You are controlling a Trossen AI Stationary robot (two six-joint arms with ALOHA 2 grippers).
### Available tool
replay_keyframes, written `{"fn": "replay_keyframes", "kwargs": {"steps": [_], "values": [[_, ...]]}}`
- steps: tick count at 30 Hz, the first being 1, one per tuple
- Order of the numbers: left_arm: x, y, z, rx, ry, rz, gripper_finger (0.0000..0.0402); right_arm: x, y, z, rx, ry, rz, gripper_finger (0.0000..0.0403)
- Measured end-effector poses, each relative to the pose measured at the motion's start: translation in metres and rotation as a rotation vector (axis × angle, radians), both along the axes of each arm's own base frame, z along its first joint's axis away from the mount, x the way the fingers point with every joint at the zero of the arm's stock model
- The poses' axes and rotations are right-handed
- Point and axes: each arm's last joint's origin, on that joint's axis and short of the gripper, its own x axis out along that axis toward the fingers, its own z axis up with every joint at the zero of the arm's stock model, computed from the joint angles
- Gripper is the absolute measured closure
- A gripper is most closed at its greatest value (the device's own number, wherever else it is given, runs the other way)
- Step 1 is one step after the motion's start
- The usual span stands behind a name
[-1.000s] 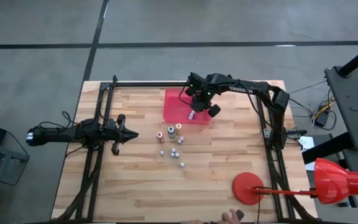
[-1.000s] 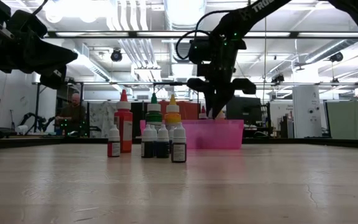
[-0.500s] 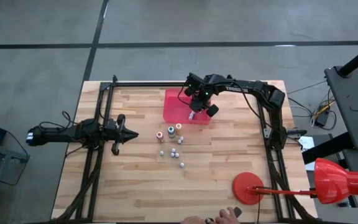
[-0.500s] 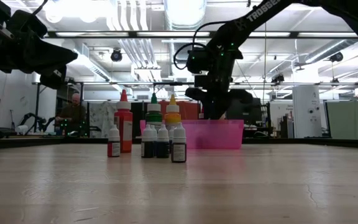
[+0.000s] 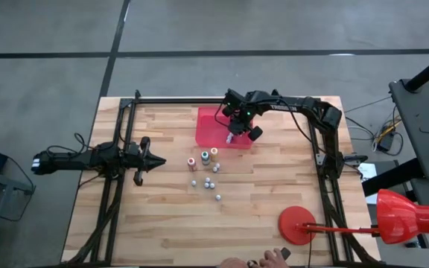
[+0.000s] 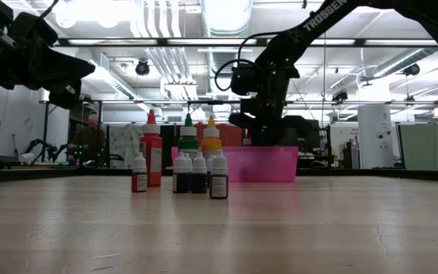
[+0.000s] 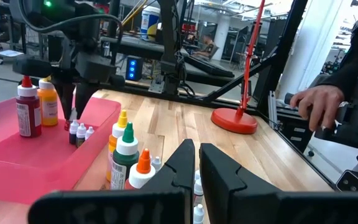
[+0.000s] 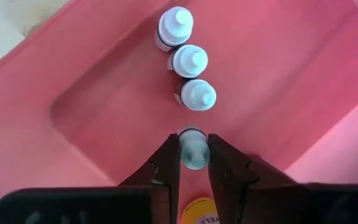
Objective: Pick & Place food coloring
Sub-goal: Put the small red food coloring bottle into the pink bin
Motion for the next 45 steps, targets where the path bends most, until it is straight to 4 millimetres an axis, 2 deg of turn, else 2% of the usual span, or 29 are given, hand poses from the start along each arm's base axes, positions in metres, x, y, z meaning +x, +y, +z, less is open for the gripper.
{"fn": "replay_keyframes", "kwargs": {"steps": [8,42,45], "values": [[0.0,0.0,-0.0001,0.0,0.0,0.0,0.0402,-0.0021,0.0013,-0.0089,-0.001,-0.002,0.0,0.0348],[0.0,0.0,0.0,0.0,0.0,-0.001,0.0402,-0.0002,0.0004,-0.0107,-0.015,-0.034,-0.011,0.0348],[0.0,0.0,-0.0001,0.0,0.0,0.0,0.0402,-0.0001,0.0004,-0.0106,-0.015,-0.035,-0.011,0.0339]]}}
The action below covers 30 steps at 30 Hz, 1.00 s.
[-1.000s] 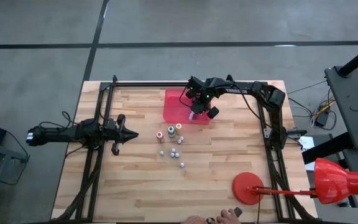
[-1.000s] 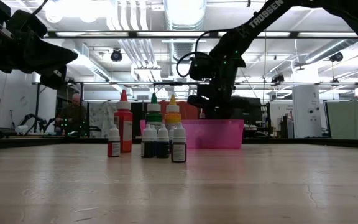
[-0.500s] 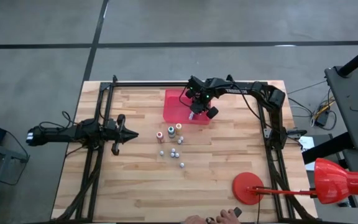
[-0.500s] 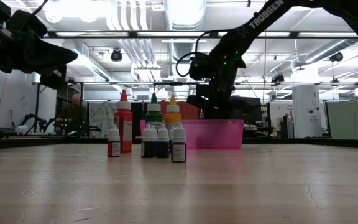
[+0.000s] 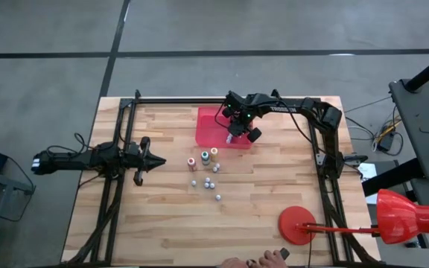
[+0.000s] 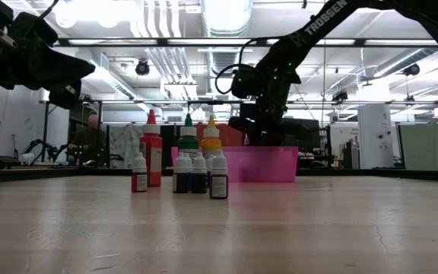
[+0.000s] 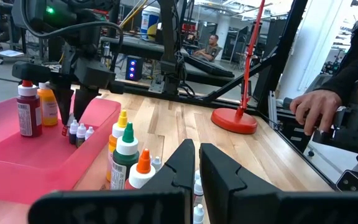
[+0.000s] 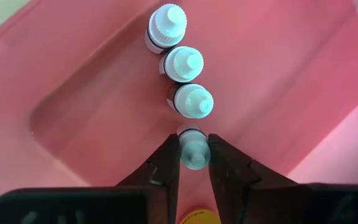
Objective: Pick & Place food coloring
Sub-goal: Put the small red food coloring bottle into the pink bin
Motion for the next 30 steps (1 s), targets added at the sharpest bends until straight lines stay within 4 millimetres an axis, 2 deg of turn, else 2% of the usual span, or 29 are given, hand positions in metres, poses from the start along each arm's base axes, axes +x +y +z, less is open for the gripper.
{"fn": "replay_keyframes", "kwargs": {"steps": [6,12,30], "values": [[0.0,0.0,0.0,0.0,0.0,0.0,0.0402,0.0,0.0,0.0,0.0,0.0,0.0,0.0308],[0.0,0.0,0.0,0.0,0.0,0.0,0.0402,0.0,0.0,0.0,0.0,0.0,0.0,0.0293],[0.0,0.0,0.0,0.0,0.0,0.0,0.0402,0.0014,-0.0009,0.0005,-0.009,-0.016,-0.001,0.0305]]}}
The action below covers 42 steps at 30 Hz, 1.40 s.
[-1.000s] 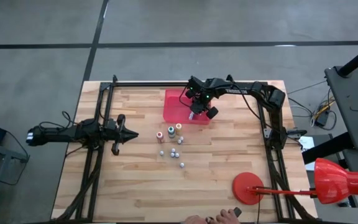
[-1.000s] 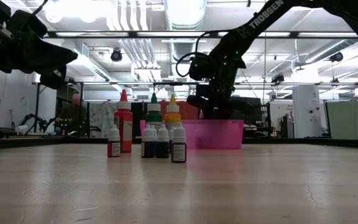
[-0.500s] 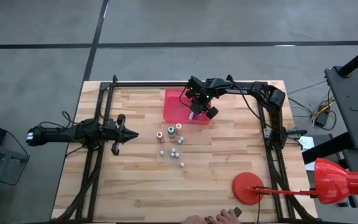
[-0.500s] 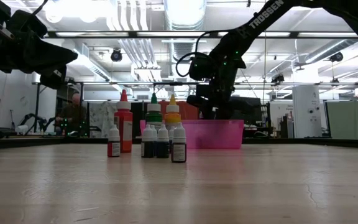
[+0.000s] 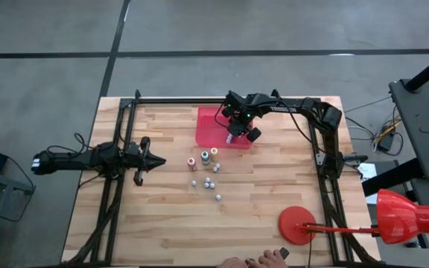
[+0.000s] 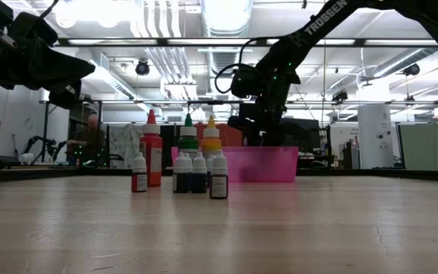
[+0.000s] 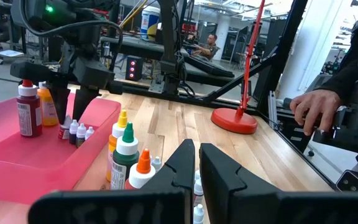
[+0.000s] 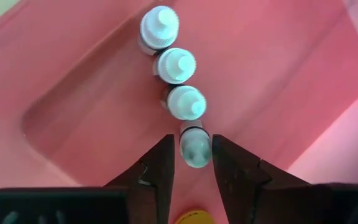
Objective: Pick & Place food coloring
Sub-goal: Put the small red food coloring bottle into the pink bin, then put the small purple food coloring bottle into the pink bin
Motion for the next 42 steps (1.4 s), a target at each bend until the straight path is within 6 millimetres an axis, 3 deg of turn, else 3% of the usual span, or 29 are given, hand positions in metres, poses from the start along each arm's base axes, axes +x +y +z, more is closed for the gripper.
{"fn": "replay_keyframes", "kwargs": {"steps": [29,42], "values": [[0.0,0.0,0.0,0.0,0.0,0.0,0.0402,0.002,-0.001,0.001,-0.01,-0.026,-0.014,0.0266],[0.0,0.0,0.0,0.0,0.0,0.0,0.0402,-0.002,0.002,0.026,-0.023,-0.084,-0.061,0.0276]]}}
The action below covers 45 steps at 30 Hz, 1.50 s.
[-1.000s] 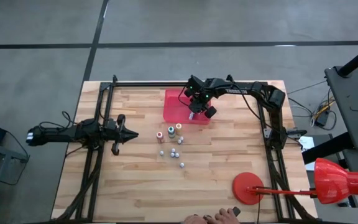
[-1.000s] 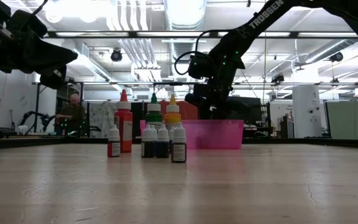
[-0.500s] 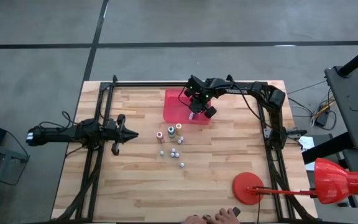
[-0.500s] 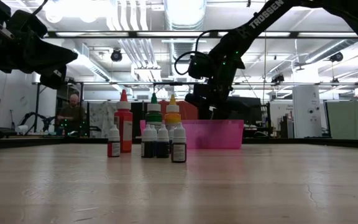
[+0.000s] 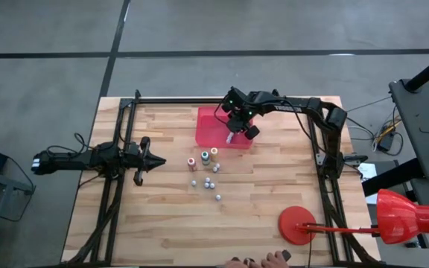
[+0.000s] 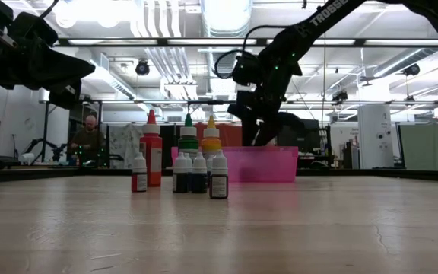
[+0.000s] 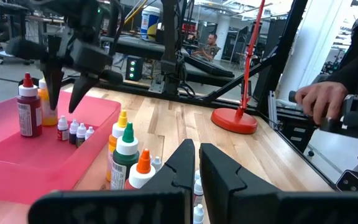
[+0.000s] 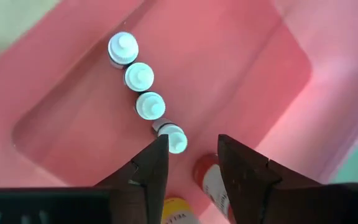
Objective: Pick & Place food coloring
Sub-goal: Put the small purple food coloring bottle into the pink bin
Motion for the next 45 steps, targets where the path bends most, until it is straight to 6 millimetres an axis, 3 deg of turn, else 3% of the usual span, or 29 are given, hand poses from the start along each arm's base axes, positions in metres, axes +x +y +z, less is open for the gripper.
{"fn": "replay_keyframes", "kwargs": {"steps": [9,23,29,38,45], "values": [[0.0,0.0,0.0,0.0,0.0,0.0,0.0402,-0.002,0.016,0.03,-0.013,-0.072,-0.018,0.0288],[0.0,0.0,0.0,0.0,0.0,0.0,0.0402,0.007,0.065,0.056,0.244,-0.164,-0.409,0.0296],[0.0,0.0,0.0,0.0,0.0,0.001,0.0402,0.004,0.086,0.063,0.345,-0.127,-0.55,0.0303],[0.0,0.0,0.0,0.0,0.0,0.0,0.0402,-0.014,0.115,0.076,0.366,-0.07,-0.524,0.0301],[0.0,0.0,0.0,0.0,0.0,0.0,0.0402,-0.031,0.138,0.072,0.348,-0.046,-0.421,0.0307]]}}
